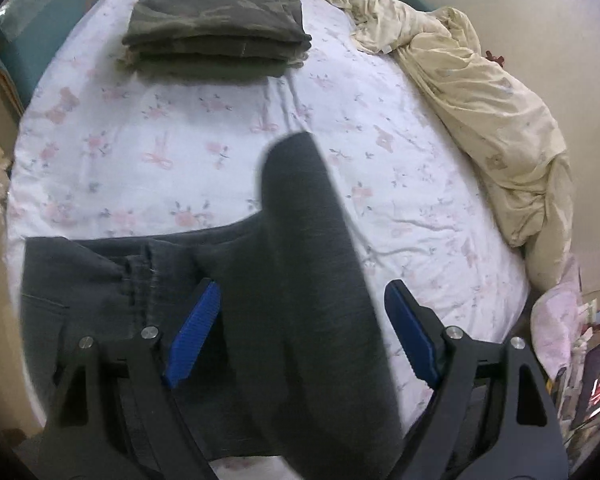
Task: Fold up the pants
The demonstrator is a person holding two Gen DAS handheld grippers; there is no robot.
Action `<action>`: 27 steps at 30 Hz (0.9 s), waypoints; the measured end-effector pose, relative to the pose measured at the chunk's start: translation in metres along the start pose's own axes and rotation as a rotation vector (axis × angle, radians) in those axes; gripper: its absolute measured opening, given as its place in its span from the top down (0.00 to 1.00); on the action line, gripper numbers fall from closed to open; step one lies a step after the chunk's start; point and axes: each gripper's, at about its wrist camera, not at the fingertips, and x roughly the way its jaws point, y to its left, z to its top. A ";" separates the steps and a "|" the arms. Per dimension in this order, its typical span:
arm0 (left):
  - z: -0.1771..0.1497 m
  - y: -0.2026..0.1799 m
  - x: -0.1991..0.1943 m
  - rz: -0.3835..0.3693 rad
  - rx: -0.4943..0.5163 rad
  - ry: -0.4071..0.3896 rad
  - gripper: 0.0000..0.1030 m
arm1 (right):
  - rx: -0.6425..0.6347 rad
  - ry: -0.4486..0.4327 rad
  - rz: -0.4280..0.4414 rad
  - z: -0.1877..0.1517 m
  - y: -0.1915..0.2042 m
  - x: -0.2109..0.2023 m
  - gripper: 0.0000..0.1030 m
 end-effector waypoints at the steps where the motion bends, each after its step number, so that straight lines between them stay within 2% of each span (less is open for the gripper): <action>1: -0.001 -0.001 0.002 -0.014 -0.010 0.009 0.21 | -0.005 0.007 0.006 -0.001 0.001 0.002 0.88; 3: -0.003 -0.004 0.003 -0.013 0.012 0.000 0.21 | -0.015 0.014 0.009 -0.002 0.003 0.006 0.87; 5: -0.005 -0.006 0.002 0.033 0.053 -0.016 0.34 | -0.031 0.025 0.022 -0.003 0.007 0.011 0.87; 7: -0.006 -0.010 0.004 0.065 0.117 0.010 0.68 | -0.067 0.045 0.026 -0.004 0.015 0.016 0.87; 11: -0.010 -0.008 -0.010 0.098 0.217 0.009 0.80 | -0.117 0.077 0.021 -0.005 0.034 0.027 0.87; 12: -0.011 -0.004 -0.019 0.106 0.236 -0.006 0.88 | -0.135 0.079 0.024 -0.004 0.043 0.030 0.87; 13: -0.012 0.000 -0.029 0.104 0.241 -0.020 0.92 | -0.151 0.082 0.027 -0.004 0.049 0.032 0.87; 16: -0.012 0.025 -0.058 0.089 0.218 -0.053 0.94 | -0.188 0.104 0.044 -0.002 0.073 0.044 0.87; 19: -0.015 0.066 -0.081 0.084 0.179 -0.053 0.95 | -0.230 0.159 0.064 -0.002 0.098 0.059 0.75; 21: -0.020 0.102 -0.090 0.093 0.122 -0.054 0.95 | -0.244 0.166 0.112 -0.001 0.103 0.059 0.55; 22: -0.023 0.117 -0.092 0.098 0.093 -0.048 0.95 | -0.250 0.156 0.122 0.001 0.103 0.056 0.39; 23: -0.026 0.132 -0.093 0.100 0.063 -0.046 0.95 | -0.249 0.142 0.090 0.004 0.099 0.055 0.29; 25: -0.034 0.160 -0.096 0.091 0.013 -0.056 0.95 | -0.213 0.155 0.019 0.013 0.079 0.063 0.30; 27: -0.042 0.182 -0.098 0.088 -0.015 -0.057 0.95 | -0.174 0.192 -0.085 0.019 0.057 0.079 0.36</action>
